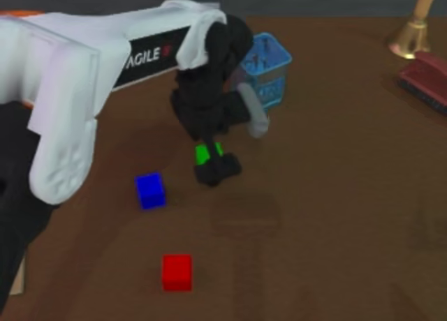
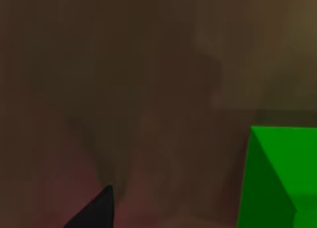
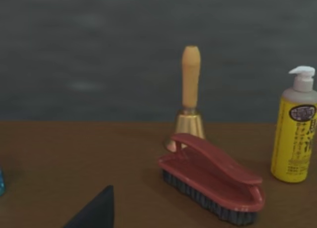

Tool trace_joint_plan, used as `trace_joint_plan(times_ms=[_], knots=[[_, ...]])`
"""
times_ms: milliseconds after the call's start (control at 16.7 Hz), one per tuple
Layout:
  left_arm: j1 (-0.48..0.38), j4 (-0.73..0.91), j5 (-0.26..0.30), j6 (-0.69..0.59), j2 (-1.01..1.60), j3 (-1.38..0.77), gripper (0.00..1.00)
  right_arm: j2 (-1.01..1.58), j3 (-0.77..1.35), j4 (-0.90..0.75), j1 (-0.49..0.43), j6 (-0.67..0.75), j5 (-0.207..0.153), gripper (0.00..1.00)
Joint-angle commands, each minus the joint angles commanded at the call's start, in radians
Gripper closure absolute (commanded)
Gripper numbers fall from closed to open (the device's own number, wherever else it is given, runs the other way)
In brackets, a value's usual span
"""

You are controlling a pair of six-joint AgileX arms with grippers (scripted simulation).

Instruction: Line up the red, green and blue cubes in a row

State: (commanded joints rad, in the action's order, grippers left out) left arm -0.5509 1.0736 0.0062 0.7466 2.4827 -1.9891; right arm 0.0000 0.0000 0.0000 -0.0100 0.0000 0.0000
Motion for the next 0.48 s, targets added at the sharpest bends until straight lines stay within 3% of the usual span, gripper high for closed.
trace_joint_plan(times_ms=[300, 480], knots=[[0.0, -0.013, 0.0, 0.0, 0.004, 0.012, 0.0, 0.0, 0.0, 0.0, 0.0, 0.0, 0.0, 0.0], [0.0, -0.013, 0.0, 0.0, 0.004, 0.012, 0.23, 0.0, 0.0, 0.0, 0.0, 0.0, 0.0, 0.0]])
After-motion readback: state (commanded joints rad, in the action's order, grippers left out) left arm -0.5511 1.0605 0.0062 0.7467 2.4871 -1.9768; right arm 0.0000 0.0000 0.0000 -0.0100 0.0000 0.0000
